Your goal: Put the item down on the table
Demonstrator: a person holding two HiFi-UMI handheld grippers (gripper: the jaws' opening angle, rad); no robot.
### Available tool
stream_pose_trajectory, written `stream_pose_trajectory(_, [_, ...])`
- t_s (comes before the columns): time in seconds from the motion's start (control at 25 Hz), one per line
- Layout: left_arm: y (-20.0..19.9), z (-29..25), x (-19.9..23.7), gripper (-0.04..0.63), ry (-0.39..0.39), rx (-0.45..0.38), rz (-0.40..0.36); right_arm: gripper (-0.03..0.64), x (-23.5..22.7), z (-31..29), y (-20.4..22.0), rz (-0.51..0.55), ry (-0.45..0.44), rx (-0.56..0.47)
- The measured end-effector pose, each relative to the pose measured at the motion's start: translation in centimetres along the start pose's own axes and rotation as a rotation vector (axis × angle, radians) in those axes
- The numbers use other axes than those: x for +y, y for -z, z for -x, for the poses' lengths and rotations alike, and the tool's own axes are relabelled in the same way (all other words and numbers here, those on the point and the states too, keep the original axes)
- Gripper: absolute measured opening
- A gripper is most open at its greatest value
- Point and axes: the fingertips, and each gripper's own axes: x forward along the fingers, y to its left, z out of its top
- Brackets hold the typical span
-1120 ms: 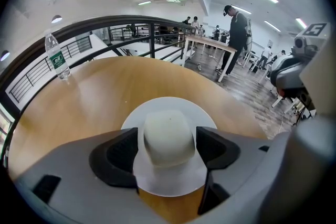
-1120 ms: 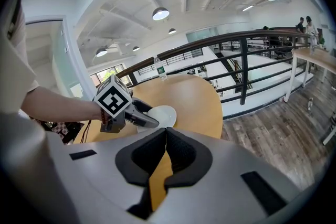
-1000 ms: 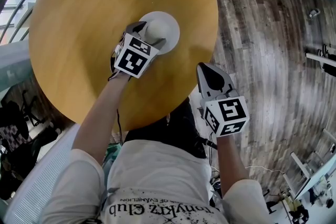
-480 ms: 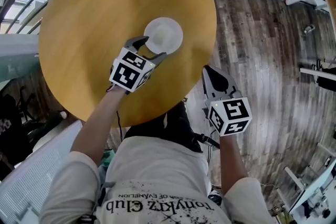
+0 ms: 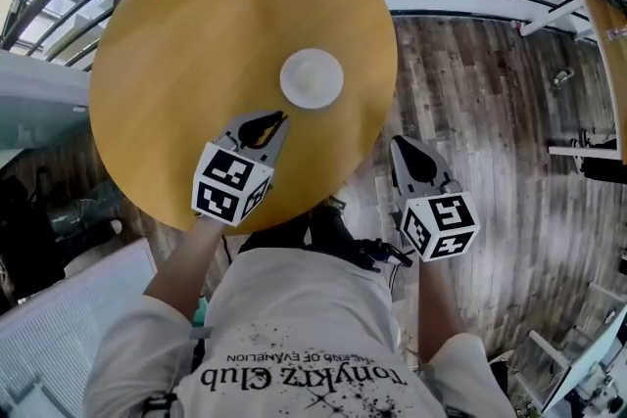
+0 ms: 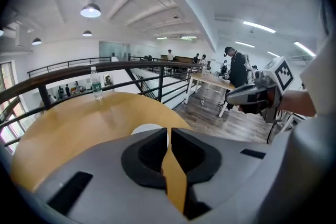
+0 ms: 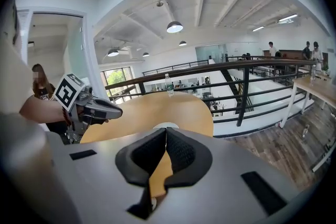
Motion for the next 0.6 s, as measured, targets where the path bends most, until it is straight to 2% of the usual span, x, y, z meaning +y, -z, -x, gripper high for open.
stream_pose_trajectory(0.32, [-1.0, 6.1, -4.4, 0.025, 0.006, -0.104, 0.076, 0.025, 2.5, 3.1, -2.6, 0.033, -0.022, -0.034])
stream_pose_trajectory(0.6, [-1.6, 6.8, -6.3, 0.024, 0.006, -0.122, 0.064, 0.025, 3.4, 3.5, -3.8, 0.040, -0.033, -0.058])
